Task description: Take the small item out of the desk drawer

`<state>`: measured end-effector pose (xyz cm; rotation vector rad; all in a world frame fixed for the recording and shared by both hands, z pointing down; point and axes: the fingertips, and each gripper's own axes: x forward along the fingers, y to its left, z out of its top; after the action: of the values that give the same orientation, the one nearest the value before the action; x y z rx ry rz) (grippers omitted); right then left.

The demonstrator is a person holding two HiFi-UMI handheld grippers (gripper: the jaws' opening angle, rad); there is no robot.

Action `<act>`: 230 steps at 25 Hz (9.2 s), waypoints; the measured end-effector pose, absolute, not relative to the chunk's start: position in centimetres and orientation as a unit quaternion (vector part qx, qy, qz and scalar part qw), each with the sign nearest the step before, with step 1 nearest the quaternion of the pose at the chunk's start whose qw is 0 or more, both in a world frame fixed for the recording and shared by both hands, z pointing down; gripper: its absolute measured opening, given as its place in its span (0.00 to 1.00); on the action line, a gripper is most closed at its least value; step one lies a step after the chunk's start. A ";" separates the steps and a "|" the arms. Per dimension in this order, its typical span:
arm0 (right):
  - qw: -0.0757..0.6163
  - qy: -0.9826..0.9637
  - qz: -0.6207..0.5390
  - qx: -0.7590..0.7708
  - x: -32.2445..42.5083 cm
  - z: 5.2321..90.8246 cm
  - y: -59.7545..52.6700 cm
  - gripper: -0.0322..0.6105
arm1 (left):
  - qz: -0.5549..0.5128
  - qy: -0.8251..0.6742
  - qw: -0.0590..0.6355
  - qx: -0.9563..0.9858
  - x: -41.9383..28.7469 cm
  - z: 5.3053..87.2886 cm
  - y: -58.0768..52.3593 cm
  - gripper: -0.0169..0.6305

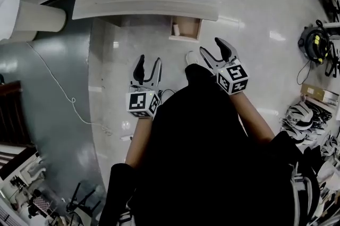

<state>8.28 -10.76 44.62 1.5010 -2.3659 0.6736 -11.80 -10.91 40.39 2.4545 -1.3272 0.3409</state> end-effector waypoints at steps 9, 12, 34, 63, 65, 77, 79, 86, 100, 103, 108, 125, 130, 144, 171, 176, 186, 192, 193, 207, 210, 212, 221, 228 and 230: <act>0.133 -0.819 0.270 0.489 10.2 46.5 -18.4 0.47 | 0.142 -0.469 0.209 0.846 -8.1 43.4 -17.5 0.36; 0.139 -0.823 0.280 0.475 10.5 47.5 -20.7 0.47 | 0.147 -0.475 0.223 0.839 -7.1 44.6 -19.5 0.36; 0.188 -0.809 0.333 0.446 11.7 54.4 -25.1 0.47 | 0.300 -0.420 0.321 0.794 1.6 67.7 -25.4 0.36; 0.275 -0.785 0.390 0.395 12.9 67.2 -23.4 0.47 | 0.331 -0.502 0.420 0.680 1.0 89.2 -28.6 0.36; 0.275 -0.784 0.394 0.393 12.9 67.7 -23.3 0.47 | 0.335 -0.511 0.423 0.669 0.7 90.0 -28.7 0.36; 0.270 -0.790 0.415 0.361 10.5 68.9 -21.3 0.47 | 0.403 -0.525 0.427 0.617 0.1 92.7 -28.8 0.36; 0.269 -0.788 0.416 0.365 10.8 69.0 -21.4 0.47 | 0.415 -0.520 0.431 0.610 0.2 92.9 -28.7 0.36; 0.264 -0.777 0.420 0.388 12.7 69.1 -22.1 0.47 | 0.452 -0.516 0.435 0.584 0.3 93.2 -28.5 0.36; 0.251 -0.759 0.435 0.415 14.6 69.7 -22.2 0.47 | 0.533 -0.516 0.397 0.540 -0.3 94.9 -28.4 0.27; 0.250 -0.753 0.437 0.423 15.0 69.7 -22.0 0.47 | 0.548 -0.514 0.372 0.545 -0.7 94.8 -28.4 0.20; 0.247 -0.748 0.441 0.429 15.2 70.0 -21.5 0.47 | 0.545 -0.516 0.361 0.553 -0.8 94.8 -28.6 0.19; 0.236 -0.751 0.431 0.441 13.4 68.8 -21.0 0.47 | 0.523 -0.434 0.315 0.663 -0.1 92.6 -27.4 0.16; 0.236 -0.754 0.421 0.445 12.9 68.2 -21.0 0.47 | 0.489 -0.432 0.328 0.683 -0.9 91.1 -26.5 0.16; 0.232 -0.776 0.377 0.449 9.8 62.8 -22.1 0.47 | 0.424 -0.432 0.307 0.735 -3.0 81.2 -27.6 0.16; 0.123 -0.781 0.305 0.530 2.6 46.6 -31.2 0.43 | 0.253 -0.467 0.250 0.809 -15.6 53.2 -31.7 0.16; 0.104 -0.788 0.286 0.535 0.7 42.6 -31.7 0.39 | 0.214 -0.495 0.224 0.812 -18.8 47.7 -33.1 0.16; 0.045 -0.778 0.237 0.580 -0.1 35.7 -33.2 0.26 | 0.137 -0.512 0.184 0.828 -24.0 39.1 -35.2 0.16; 0.060 -0.764 0.185 0.615 1.8 32.8 -32.8 0.11 | 0.109 -0.496 0.161 0.846 -23.0 35.0 -36.4 0.16; 0.061 -0.762 0.182 0.618 2.2 32.5 -32.7 0.09 | 0.106 -0.493 0.158 0.849 -22.5 34.5 -36.5 0.16; 0.054 -0.729 0.136 0.668 10.7 31.0 -30.0 0.05 | 0.097 -0.462 0.146 0.869 -14.6 33.1 -33.3 0.16; 0.051 -0.718 0.126 0.683 13.3 30.7 -29.0 0.05 | 0.103 -0.458 0.129 0.873 -12.8 32.3 -32.7 0.16; 0.058 -0.717 0.128 0.683 14.5 31.1 -28.3 0.05 | 0.108 -0.458 0.119 0.874 -11.7 31.9 -32.3 0.16; 0.068 -0.715 0.142 0.681 19.4 32.8 -25.1 0.05 | 0.144 -0.469 0.129 0.862 -7.6 33.9 -30.0 0.16; 0.071 -0.723 0.155 0.670 22.8 34.3 -23.2 0.05 | 0.155 -0.485 0.137 0.850 -5.0 34.5 -27.4 0.16; 0.073 -0.727 0.158 0.665 23.7 34.7 -22.7 0.05 | 0.158 -0.491 0.140 0.845 -4.2 34.7 -26.5 0.16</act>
<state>23.67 -22.66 34.72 1.9968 -2.1822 0.4735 -4.24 -26.49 34.74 2.4416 -1.4190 0.4578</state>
